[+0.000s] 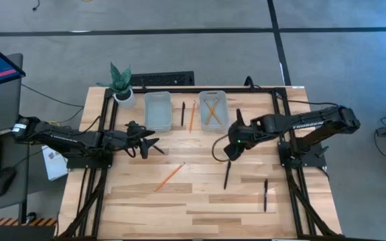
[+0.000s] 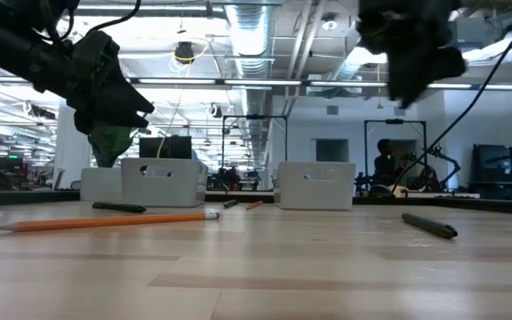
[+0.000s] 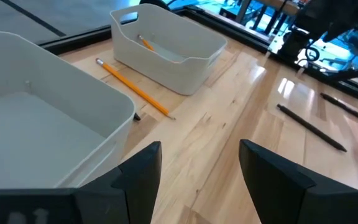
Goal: Sort pens & pencils
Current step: Put the black pen into the left gray bin
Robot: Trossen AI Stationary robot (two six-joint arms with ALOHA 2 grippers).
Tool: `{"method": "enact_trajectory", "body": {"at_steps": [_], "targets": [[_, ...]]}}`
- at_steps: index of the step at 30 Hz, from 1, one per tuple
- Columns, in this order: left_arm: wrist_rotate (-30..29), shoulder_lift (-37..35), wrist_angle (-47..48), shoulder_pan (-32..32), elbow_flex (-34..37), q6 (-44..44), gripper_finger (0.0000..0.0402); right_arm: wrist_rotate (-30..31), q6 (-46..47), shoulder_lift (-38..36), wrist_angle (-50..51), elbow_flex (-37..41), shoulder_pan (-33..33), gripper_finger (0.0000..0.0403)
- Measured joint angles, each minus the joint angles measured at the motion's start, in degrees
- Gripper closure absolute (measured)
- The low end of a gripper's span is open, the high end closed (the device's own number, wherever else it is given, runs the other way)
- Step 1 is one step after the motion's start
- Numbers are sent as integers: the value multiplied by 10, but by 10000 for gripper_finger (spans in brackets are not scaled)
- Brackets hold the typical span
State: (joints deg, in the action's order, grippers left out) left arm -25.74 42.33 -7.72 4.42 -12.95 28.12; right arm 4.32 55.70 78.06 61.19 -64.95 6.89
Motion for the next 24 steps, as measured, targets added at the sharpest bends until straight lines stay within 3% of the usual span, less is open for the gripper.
{"method": "enact_trajectory", "body": {"at_steps": [8, 15, 19, 24], "targets": [[-4, 0, 8, 0, 0, -9, 195, 35, 108, 0, 65, 0, 55, 212], [-5, 0, 8, 0, 0, -6, 195, -29, 223, 0, 137, 0, 110, 213], [-5, 0, 11, 0, 0, -7, 195, -28, 276, 0, 185, 0, 158, 210], [-5, 0, 11, 0, 0, -8, 195, -71, 410, 0, 194, 0, 204, 210]]}}
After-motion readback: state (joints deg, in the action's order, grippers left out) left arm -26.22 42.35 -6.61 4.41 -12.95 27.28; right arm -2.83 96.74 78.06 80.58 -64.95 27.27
